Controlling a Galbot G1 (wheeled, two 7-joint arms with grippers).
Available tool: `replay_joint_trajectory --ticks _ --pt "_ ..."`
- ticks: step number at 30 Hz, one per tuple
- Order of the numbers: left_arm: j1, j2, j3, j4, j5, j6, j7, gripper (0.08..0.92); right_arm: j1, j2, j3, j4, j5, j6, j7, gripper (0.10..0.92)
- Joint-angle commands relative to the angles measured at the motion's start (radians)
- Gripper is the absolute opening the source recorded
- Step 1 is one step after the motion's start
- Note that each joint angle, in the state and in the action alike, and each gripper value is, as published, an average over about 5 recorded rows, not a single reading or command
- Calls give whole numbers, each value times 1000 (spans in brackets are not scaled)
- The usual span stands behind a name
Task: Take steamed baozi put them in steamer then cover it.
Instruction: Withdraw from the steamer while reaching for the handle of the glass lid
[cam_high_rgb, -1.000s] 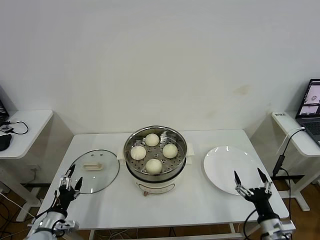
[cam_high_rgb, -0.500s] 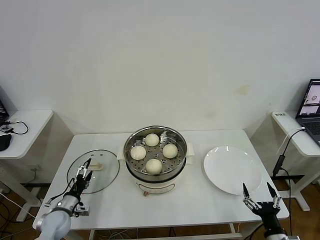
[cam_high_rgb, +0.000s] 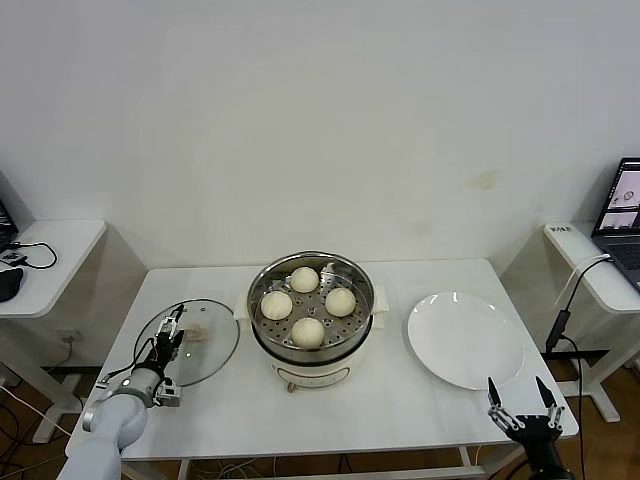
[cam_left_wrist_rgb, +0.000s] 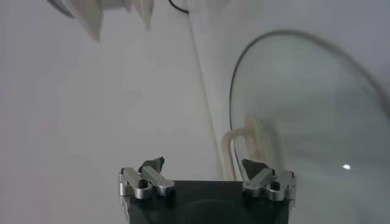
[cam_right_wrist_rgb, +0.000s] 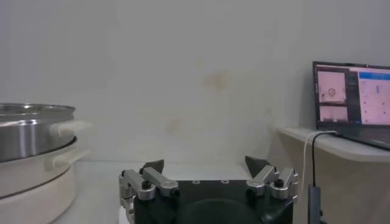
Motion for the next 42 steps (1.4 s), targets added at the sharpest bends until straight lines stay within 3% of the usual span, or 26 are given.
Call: replay_joint_trajectory --ticks 1,14,17,33,38,42 --pt "-98 -1 27 95 11 1 2 823 -10 8 8 2 -1 4 -5 823" --pt "-138 -9 39 137 -17 3 22 822 -10 13 5 -1 -2 6 -12 823" --pt "-134 -8 39 140 -22 4 28 782 -9 12 4 0 -2 5 -13 823" --pt "-88 -5 29 102 -90 16 28 325 -14 0 -11 4 -2 -3 -20 823" --pt "-33 3 4 14 -107 37 33 184 -18 -11 -19 3 -2 -4 -20 823" --pt "47 9 -37 -108 -126 70 43 149 -19 -20 -28 7 -3 -5 -21 823"
